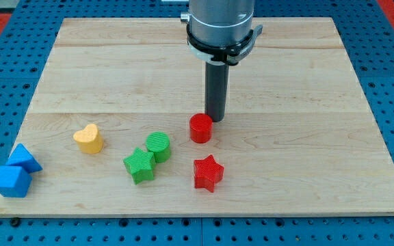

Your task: Move the red circle to the left of the red star

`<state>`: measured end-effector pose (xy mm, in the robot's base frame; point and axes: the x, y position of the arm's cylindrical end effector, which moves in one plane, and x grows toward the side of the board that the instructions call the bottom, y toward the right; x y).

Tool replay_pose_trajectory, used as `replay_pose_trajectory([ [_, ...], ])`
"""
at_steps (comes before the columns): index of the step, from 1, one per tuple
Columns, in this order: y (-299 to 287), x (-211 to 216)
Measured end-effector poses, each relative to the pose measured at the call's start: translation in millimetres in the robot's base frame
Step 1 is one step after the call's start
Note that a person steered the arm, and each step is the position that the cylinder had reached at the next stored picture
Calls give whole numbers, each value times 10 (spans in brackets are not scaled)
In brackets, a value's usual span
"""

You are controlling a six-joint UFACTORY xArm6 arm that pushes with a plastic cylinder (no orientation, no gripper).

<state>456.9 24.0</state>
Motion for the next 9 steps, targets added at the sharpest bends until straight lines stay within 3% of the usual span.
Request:
replay_pose_trajectory([
  [4, -338, 455],
  [8, -580, 663],
  [9, -883, 647],
])
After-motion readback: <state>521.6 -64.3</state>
